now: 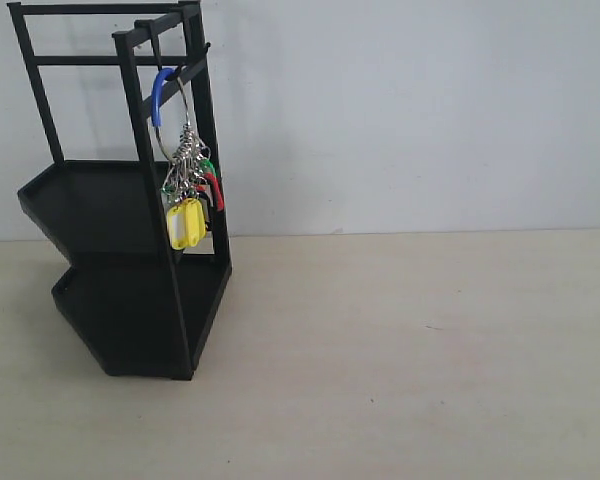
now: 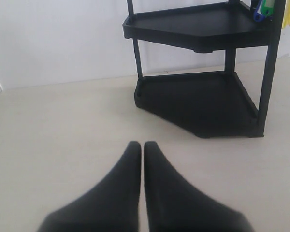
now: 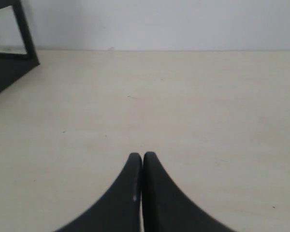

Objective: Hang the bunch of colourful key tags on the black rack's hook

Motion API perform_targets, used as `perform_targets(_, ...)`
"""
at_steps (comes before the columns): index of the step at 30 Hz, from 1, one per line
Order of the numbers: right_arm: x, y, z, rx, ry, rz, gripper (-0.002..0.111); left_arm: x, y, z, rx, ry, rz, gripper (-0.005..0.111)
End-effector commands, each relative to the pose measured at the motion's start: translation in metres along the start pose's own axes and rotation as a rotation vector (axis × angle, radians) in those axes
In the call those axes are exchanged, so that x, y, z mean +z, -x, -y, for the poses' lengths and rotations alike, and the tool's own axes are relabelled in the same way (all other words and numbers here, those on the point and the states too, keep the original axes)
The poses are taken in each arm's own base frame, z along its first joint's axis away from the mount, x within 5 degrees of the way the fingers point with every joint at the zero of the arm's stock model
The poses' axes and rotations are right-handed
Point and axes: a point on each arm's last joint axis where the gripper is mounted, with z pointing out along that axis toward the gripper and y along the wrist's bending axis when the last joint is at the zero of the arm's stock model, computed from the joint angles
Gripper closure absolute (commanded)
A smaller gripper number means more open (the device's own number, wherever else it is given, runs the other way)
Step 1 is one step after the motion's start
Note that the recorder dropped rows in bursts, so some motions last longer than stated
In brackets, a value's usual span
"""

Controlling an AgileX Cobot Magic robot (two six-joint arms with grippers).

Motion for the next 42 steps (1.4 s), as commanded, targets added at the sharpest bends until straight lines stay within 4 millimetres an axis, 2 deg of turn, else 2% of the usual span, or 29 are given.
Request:
perform_targets(1,-0.0007,0.0005,0.0068,0.047,-0.125,0.013,0.108,-0.0003,0.0012,0.0000,-0.004,-0.001,0.011,0.102)
perform_targets(42,-0.0008,0.0026,0.0080,0.084,-0.148,0.039,0.108,-0.0003,0.0013,0.0000,-0.004,-0.001,0.012,0.102)
